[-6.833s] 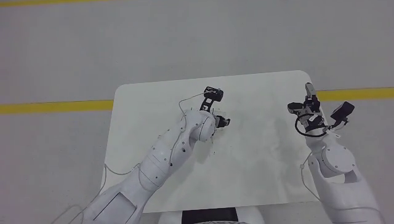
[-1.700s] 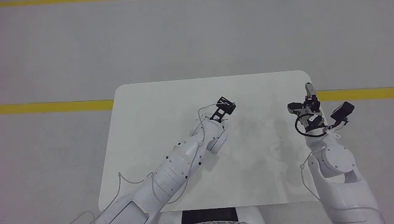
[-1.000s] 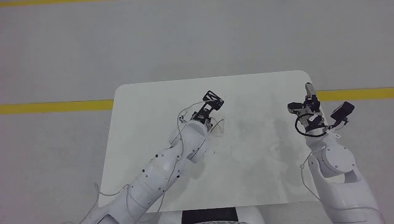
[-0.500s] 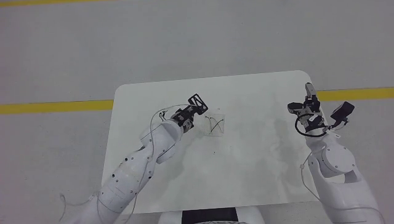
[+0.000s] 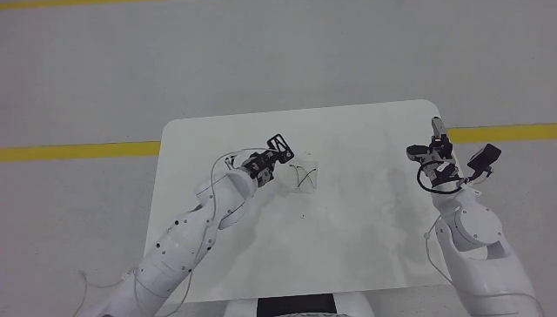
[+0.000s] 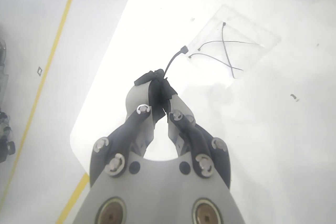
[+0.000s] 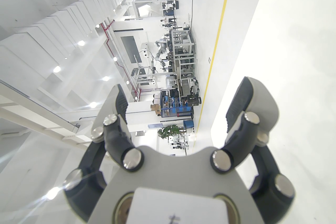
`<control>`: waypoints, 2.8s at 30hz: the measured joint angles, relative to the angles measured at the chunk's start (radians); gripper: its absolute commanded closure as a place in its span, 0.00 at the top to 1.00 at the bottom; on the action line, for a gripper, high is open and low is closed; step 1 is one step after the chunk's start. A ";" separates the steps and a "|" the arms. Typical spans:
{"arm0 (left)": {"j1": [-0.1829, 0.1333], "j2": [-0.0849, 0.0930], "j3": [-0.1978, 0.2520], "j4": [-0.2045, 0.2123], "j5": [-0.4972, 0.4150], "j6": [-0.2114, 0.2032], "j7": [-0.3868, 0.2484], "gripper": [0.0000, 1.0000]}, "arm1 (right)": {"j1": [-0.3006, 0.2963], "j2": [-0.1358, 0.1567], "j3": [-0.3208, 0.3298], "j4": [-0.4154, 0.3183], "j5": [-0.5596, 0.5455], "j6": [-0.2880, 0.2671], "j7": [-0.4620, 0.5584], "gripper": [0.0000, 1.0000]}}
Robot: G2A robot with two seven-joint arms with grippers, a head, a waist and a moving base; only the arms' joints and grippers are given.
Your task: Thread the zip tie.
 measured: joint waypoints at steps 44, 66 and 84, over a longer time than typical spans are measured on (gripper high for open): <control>-0.012 0.276 0.071 -0.038 0.000 -0.065 0.452 0.00 | 0.002 0.000 -0.019 0.004 -0.035 0.008 0.015 1.00; -0.012 0.276 0.071 -0.038 0.000 -0.065 0.452 0.00 | 0.122 -0.018 -0.318 0.073 -0.435 0.166 0.115 1.00; -0.012 0.276 0.071 -0.038 0.000 -0.065 0.452 0.00 | 0.241 -0.012 -0.360 0.155 -0.226 0.217 0.682 1.00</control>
